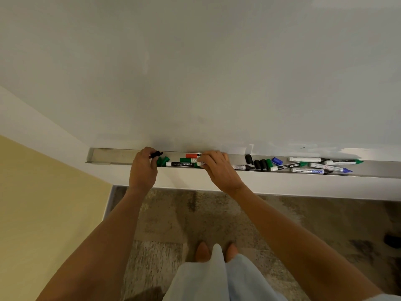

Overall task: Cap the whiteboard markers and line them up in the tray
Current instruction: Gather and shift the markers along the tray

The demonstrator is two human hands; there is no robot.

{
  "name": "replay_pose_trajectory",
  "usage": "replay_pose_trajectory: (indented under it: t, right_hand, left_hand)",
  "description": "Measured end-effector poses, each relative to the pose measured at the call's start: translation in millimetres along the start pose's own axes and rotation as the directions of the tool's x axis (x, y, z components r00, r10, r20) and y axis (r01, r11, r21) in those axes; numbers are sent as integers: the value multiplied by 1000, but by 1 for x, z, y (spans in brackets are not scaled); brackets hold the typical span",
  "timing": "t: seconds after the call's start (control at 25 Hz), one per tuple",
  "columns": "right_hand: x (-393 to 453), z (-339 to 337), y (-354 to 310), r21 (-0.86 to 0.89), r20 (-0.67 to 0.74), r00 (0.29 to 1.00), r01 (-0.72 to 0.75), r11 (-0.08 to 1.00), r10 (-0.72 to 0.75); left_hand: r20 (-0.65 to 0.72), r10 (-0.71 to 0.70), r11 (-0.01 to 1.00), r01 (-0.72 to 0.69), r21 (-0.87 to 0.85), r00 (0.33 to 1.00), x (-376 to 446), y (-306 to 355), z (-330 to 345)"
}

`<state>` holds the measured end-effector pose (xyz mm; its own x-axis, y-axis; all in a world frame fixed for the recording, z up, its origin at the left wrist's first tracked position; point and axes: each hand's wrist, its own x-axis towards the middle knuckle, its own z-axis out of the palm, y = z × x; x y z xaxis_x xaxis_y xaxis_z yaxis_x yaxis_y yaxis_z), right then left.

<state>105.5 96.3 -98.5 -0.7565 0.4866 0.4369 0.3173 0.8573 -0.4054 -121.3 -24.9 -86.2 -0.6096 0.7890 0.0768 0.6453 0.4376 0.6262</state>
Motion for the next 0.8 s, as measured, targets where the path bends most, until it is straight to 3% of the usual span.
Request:
replay_pose_trajectory:
  t: [0.08, 0.16, 0.24, 0.36, 0.48, 0.8]
  right_hand:
    - [2, -7, -9, 106, -66, 997, -41, 993, 48]
    - [4, -15, -17, 321, -136, 972, -139, 937, 191]
    - [8, -25, -28, 570, -178, 883, -268, 777, 435]
    - [12, -33, -42, 773, -260, 728, -238, 589, 635]
    - [11, -37, -49, 836, -277, 678, -180, 519, 681]
    - [0, -44, -50, 826, -239, 713, -207, 523, 659]
  left_hand:
    - [18, 50, 998, -50, -40, 999, -3, 10, 5]
    - [17, 82, 990, -80, -118, 996, -6, 20, 10]
    - [9, 101, 977, -98, -189, 995, -10, 29, 13]
    - [27, 118, 964, -108, -244, 993, -15, 40, 18]
    - [63, 79, 954, -57, -296, 995, -21, 52, 21]
    - [80, 76, 905, -35, -423, 994, -33, 74, 23]
